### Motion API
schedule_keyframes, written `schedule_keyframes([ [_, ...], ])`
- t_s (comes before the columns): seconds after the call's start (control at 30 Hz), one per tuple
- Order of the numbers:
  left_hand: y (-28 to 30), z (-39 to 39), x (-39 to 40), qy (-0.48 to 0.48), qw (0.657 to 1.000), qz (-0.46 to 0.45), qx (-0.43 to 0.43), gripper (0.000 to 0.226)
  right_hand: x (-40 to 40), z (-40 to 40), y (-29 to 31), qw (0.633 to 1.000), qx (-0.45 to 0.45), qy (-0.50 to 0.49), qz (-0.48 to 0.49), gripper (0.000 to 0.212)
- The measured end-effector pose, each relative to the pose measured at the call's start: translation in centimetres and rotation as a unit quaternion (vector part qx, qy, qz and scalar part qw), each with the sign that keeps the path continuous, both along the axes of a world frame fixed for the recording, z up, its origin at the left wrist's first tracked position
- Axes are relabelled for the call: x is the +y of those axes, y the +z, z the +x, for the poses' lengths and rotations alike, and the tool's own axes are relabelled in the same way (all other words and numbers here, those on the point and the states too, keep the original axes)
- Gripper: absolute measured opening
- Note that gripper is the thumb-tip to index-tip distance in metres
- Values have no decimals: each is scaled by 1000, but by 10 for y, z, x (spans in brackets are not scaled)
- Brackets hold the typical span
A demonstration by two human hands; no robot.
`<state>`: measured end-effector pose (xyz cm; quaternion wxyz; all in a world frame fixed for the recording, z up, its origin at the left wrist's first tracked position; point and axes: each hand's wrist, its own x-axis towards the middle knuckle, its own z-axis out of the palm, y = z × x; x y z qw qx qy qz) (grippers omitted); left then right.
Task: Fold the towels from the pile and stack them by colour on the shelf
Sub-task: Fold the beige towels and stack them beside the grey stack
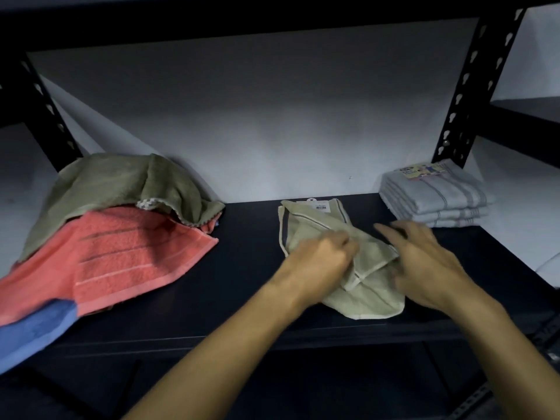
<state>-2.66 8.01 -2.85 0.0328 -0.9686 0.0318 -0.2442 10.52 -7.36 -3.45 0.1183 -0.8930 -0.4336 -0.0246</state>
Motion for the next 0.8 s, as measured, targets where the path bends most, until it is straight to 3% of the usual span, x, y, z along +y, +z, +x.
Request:
schedule_keyframes([
  [0.07,-16,-9,-3,16,1000,-8,-1,24,0,-7,-4,987,58,131,77,80],
  [0.17,-27,-19,-4,40,996,-60,-44,15,12,-10,-23,961,128,208,133,75],
  [0.27,-23,-39,-7,80,979,-187,-27,27,27,-15,-33,950,94,240,176,52],
  [0.37,-19,-63,-5,203,939,-275,-27,31,37,-14,-40,939,5,263,219,23],
  [0.47,-19,-70,-1,354,881,-308,64,33,43,-16,-35,933,45,227,276,12],
  [0.57,-14,-64,-6,388,812,-414,138,48,50,-19,-24,915,160,137,343,8],
  [0.7,-10,-52,-13,395,793,-440,145,41,61,-15,-20,912,208,28,352,20],
  [0.8,-11,-52,-10,340,776,-529,55,25,61,-15,-17,916,229,15,329,23],
])
